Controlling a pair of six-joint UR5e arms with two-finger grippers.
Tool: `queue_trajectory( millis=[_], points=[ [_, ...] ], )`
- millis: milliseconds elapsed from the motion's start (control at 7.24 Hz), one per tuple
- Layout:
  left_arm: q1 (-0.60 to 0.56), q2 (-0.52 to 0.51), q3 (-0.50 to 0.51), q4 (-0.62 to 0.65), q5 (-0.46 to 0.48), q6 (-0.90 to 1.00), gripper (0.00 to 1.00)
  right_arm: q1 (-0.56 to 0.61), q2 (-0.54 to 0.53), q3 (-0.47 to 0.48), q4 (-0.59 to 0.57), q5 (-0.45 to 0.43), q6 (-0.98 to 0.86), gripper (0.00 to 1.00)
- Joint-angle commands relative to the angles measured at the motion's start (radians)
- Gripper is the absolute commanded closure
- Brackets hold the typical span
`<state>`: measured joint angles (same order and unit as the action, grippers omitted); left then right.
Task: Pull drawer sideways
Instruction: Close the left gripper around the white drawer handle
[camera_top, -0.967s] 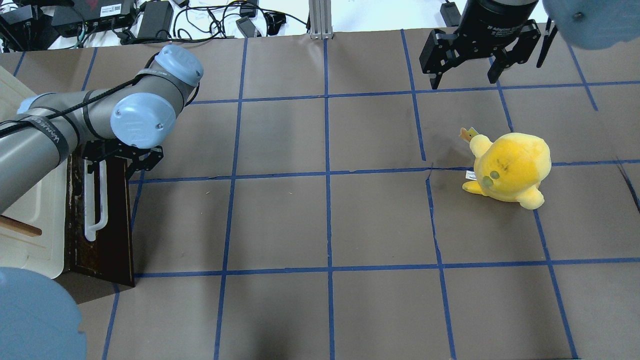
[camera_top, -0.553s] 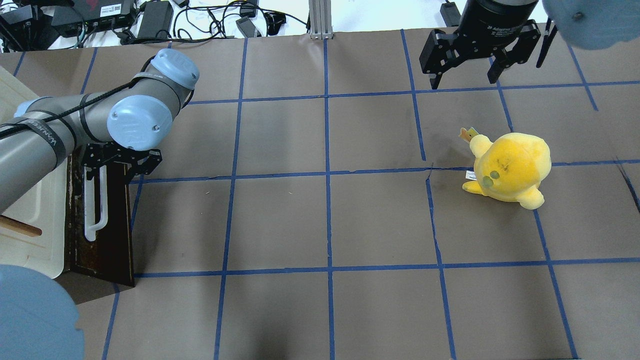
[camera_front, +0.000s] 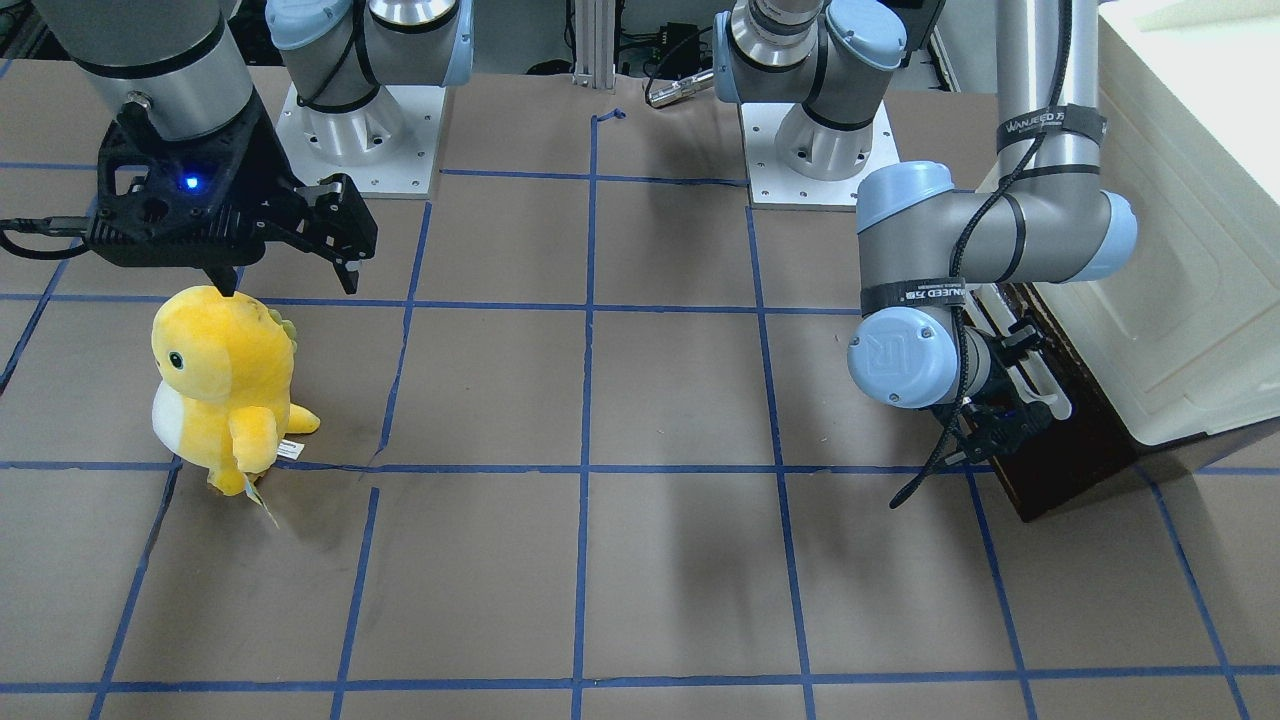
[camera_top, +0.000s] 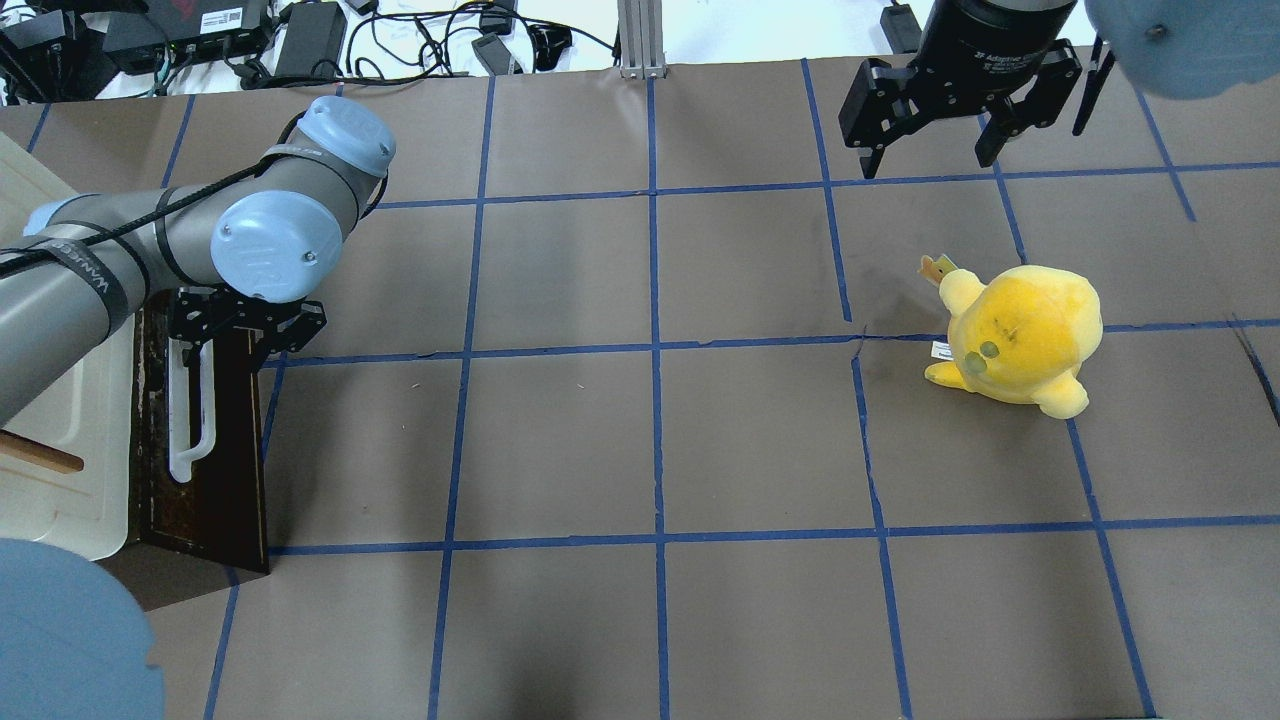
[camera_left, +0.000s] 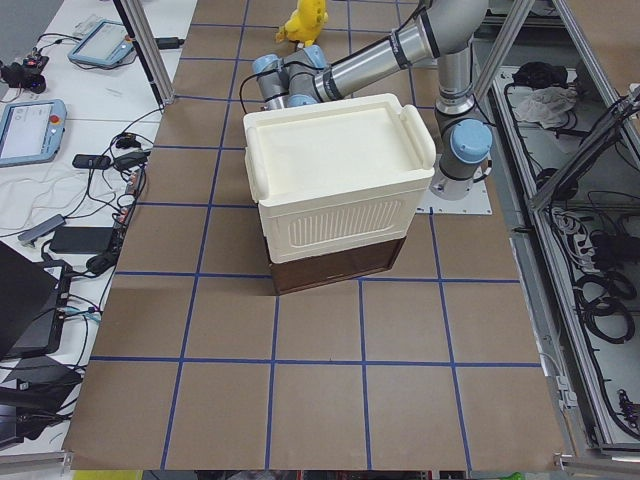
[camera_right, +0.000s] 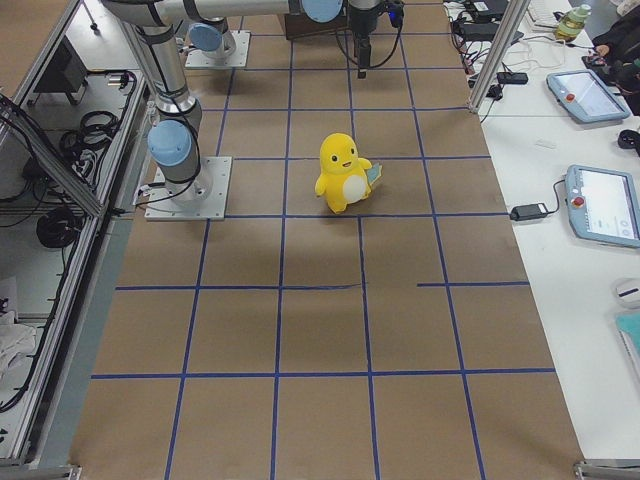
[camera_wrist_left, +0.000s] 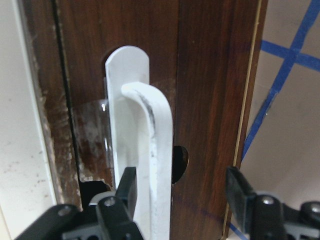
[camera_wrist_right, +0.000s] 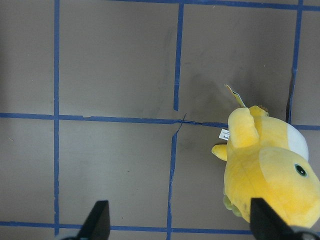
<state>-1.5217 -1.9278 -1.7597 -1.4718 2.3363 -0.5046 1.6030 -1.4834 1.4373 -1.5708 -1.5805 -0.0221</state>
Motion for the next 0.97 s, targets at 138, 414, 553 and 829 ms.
queue_trajectory(
  millis=[138,414,553,829],
  points=[
    [0.002,0.004,-0.003,-0.030,-0.012,0.000,0.36,0.000,0.000,0.000,0.000,0.001,-0.001,0.00],
    [0.002,0.006,-0.001,-0.035,-0.012,0.000,0.40,0.000,0.000,0.000,0.000,0.001,0.001,0.00],
    [0.002,0.007,-0.003,-0.047,-0.011,0.001,0.40,0.000,0.000,0.000,0.000,0.001,0.001,0.00],
    [0.002,0.010,-0.003,-0.059,-0.009,0.000,0.40,0.000,0.000,0.000,0.000,-0.001,0.001,0.00]
  ],
)
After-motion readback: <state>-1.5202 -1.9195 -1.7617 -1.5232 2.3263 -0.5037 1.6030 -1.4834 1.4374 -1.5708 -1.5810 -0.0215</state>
